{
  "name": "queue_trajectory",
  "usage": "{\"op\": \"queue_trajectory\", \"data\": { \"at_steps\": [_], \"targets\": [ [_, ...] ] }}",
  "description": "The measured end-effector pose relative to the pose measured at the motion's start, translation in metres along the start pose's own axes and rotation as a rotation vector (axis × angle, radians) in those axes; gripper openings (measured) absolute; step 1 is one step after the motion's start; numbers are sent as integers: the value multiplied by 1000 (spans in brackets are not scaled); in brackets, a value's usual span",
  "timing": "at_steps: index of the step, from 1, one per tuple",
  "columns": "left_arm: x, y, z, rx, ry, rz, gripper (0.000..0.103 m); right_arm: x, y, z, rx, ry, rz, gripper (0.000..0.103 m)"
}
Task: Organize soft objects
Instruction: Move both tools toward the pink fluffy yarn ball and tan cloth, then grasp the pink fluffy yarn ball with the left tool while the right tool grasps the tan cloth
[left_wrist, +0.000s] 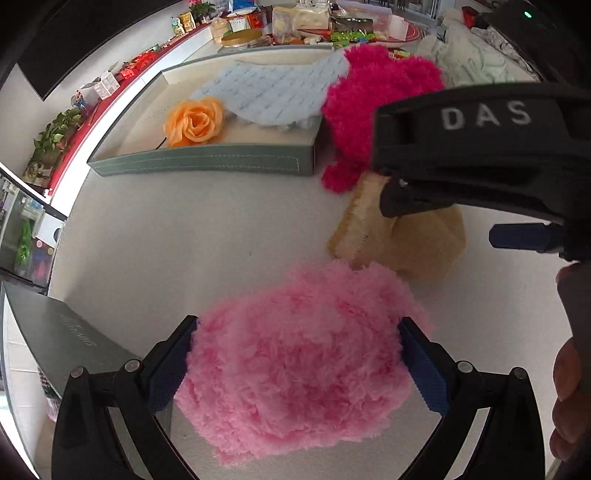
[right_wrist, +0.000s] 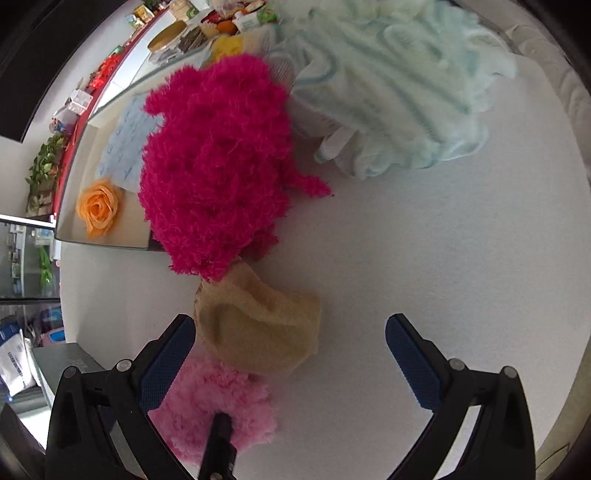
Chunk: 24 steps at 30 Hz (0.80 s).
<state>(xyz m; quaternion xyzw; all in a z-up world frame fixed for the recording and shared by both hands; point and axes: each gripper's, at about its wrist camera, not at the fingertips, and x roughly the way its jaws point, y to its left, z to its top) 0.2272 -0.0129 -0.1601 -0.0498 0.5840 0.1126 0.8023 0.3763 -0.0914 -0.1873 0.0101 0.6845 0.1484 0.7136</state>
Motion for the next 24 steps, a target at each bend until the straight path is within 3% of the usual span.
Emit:
{"op": "queue_trajectory", "data": {
  "at_steps": [4, 5, 7, 9, 12, 16, 19, 24],
  "targets": [
    [13, -1, -4, -35, 23, -23, 103, 13, 24, 1, -158, 3, -120, 102],
    [12, -1, -4, -43, 16, -32, 103, 13, 28, -1, -187, 6, -157, 97],
    [15, 4, -3, -76, 24, -73, 103, 8, 31, -6, -228, -17, -164, 79],
    [19, 7, -3, -82, 48, -87, 103, 3, 31, -12, -235, -5, -115, 31],
    [16, 2, 0, -38, 80, -91, 101, -3, 17, -21, -170, 14, -70, 24],
    [6, -2, -3, 5, 100, -125, 71, -22, -12, -49, -104, -1, -36, 24],
    [-5, -6, -13, 35, 127, -145, 60, -34, -32, -80, -80, 7, -54, 24],
    [-37, -18, -52, 101, 159, -210, 59, -54, -55, -137, -26, 29, -63, 25]
  ]
}}
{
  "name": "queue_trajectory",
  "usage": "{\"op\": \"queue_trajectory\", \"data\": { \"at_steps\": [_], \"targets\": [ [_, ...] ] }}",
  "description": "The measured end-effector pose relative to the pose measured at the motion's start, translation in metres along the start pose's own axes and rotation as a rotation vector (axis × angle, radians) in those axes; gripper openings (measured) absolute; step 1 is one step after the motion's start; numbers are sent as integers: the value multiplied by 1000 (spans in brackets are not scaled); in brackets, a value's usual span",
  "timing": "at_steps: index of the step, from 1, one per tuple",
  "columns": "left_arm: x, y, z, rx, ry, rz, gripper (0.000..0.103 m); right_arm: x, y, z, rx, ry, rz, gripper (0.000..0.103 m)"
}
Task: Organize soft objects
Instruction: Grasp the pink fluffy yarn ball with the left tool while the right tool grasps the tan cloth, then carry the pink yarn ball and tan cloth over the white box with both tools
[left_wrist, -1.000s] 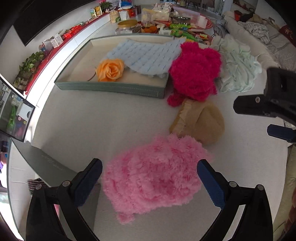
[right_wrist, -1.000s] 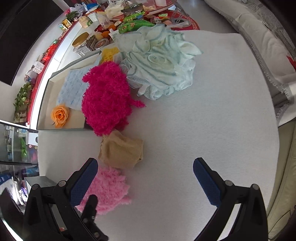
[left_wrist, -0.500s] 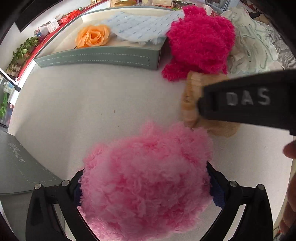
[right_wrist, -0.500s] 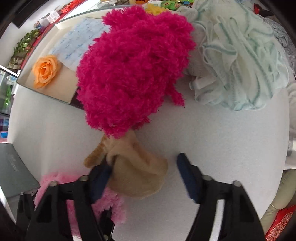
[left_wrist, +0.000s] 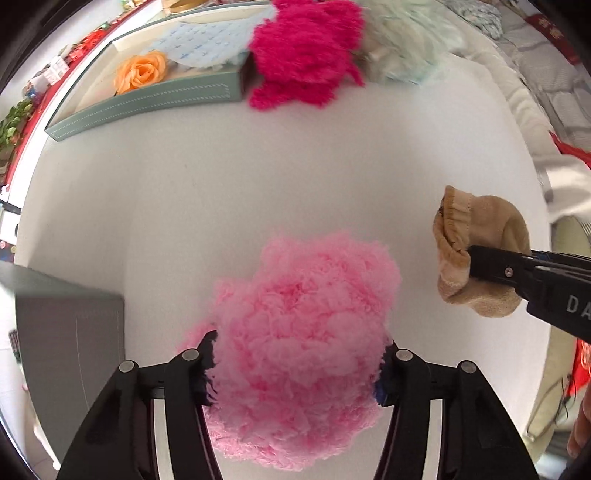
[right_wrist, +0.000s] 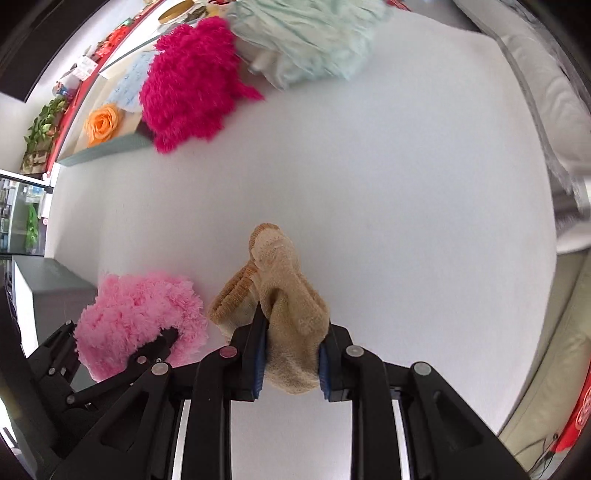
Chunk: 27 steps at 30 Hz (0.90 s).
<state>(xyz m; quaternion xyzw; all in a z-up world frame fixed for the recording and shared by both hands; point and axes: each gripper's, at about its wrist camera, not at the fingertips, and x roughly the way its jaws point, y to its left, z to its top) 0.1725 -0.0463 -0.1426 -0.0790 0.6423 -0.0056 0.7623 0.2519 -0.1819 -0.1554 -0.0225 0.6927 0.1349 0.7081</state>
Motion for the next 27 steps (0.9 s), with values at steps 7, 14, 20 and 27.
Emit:
{"op": "queue_trajectory", "data": {
  "at_steps": [7, 14, 20, 27],
  "targets": [
    [-54, -9, -56, 81, 14, -73, 59, -31, -9, -60, 40, 9, -2, 25],
    [-103, -12, -83, 129, -23, -99, 59, -56, 10, -88, 71, -13, 4, 25],
    [-137, -7, -101, 174, -56, -115, 59, -79, 28, -108, 64, -43, 4, 25],
    [-156, 10, -122, 199, -73, -119, 59, -91, 48, -128, 42, -52, 5, 25]
  ]
}}
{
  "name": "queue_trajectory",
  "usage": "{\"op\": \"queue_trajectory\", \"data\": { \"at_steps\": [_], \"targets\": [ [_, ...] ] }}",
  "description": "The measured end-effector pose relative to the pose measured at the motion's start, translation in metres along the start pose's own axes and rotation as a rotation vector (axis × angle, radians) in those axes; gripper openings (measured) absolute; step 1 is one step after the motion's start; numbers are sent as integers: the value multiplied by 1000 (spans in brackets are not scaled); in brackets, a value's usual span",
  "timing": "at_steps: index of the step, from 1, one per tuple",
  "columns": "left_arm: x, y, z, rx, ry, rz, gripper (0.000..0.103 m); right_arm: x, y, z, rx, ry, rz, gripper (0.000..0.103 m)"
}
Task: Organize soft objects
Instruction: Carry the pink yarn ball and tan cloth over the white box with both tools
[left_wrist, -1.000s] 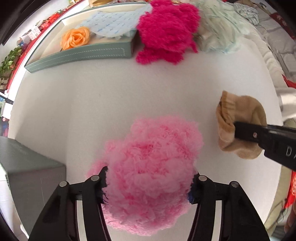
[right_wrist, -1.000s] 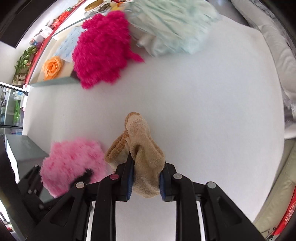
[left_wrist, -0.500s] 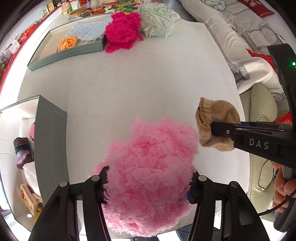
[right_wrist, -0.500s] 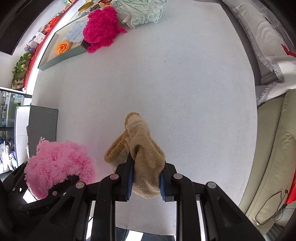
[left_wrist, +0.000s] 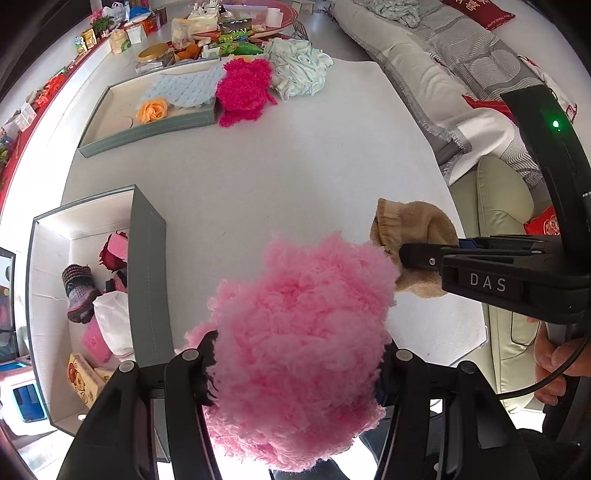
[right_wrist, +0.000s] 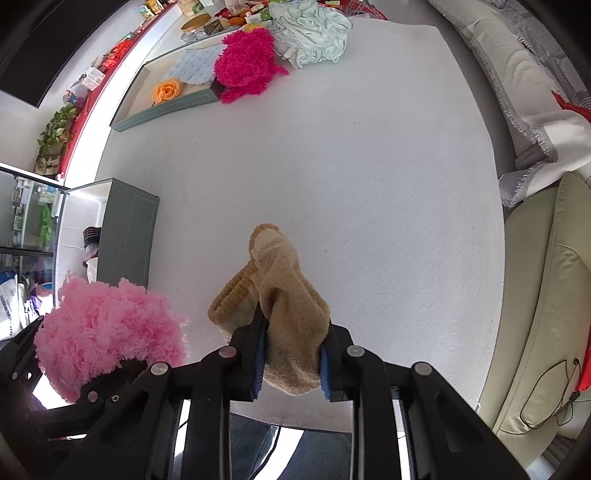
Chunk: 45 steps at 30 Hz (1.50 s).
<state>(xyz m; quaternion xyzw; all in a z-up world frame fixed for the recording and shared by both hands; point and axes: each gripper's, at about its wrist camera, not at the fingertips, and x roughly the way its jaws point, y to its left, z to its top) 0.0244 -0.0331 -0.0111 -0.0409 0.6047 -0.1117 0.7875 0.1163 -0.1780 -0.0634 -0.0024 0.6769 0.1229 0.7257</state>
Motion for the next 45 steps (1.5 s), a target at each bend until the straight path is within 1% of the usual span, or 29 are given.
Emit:
{"op": "queue_trajectory", "data": {
  "at_steps": [6, 14, 19, 24, 31, 40, 45],
  "targets": [
    [-10, 10, -11, 21, -20, 15, 59, -6, 10, -10, -30, -1, -17, 26],
    [-28, 23, -16, -2, -78, 25, 59, -16, 30, -9, -82, -21, -28, 26],
    [-37, 36, -20, -35, -107, 33, 59, -18, 47, -5, -119, -27, -32, 26],
    [-45, 58, -28, -100, -130, 42, 59, -15, 70, -2, -174, -21, -35, 26],
    [-55, 94, -45, -203, -162, 66, 59, -9, 112, 4, -273, -13, -32, 26],
    [-69, 141, -69, -354, -206, 113, 59, -5, 171, 8, -407, -11, -25, 26],
    [-76, 169, -85, -453, -225, 137, 59, -2, 206, 9, -487, -9, -23, 26]
  ]
}}
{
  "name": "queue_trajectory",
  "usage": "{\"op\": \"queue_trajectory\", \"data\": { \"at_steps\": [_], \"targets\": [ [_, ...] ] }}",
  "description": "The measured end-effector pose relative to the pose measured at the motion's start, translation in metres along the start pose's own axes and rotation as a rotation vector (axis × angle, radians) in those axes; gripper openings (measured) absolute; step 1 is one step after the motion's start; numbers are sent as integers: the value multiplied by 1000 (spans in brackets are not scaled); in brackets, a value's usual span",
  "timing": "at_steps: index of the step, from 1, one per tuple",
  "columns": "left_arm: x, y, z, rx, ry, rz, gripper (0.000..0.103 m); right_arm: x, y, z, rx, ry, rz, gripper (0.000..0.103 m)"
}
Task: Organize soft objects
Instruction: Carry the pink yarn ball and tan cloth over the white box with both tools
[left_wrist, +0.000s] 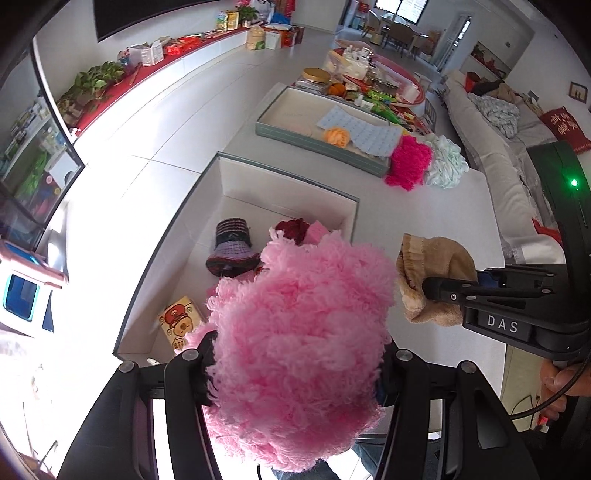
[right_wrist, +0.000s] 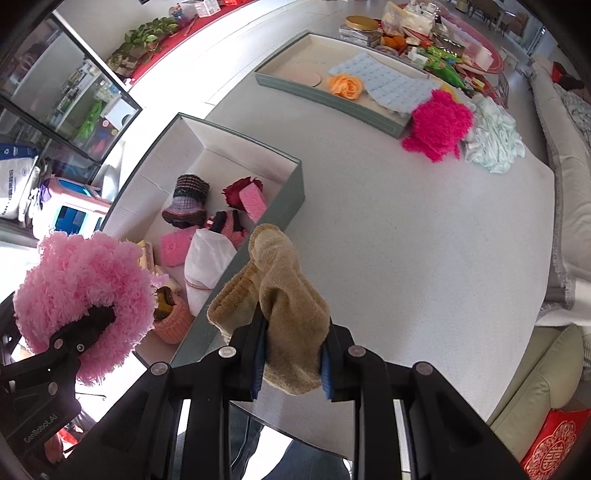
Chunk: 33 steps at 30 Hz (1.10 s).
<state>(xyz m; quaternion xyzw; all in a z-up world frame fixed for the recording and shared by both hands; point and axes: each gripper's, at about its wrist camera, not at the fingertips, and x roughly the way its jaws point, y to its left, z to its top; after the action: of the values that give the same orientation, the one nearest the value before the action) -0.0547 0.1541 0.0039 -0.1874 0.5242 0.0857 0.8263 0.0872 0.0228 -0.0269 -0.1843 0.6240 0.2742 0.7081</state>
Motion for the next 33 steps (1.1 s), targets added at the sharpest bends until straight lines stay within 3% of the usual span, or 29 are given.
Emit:
{"op": "queue_trajectory", "data": {
  "at_steps": [14, 33],
  "targets": [
    [15, 79, -8, -263, 7, 103, 59, 13, 70, 45, -164, 2, 14, 26],
    [43, 88, -6, -311, 60, 118, 59, 30, 88, 68, -205, 39, 3, 26]
  ]
}}
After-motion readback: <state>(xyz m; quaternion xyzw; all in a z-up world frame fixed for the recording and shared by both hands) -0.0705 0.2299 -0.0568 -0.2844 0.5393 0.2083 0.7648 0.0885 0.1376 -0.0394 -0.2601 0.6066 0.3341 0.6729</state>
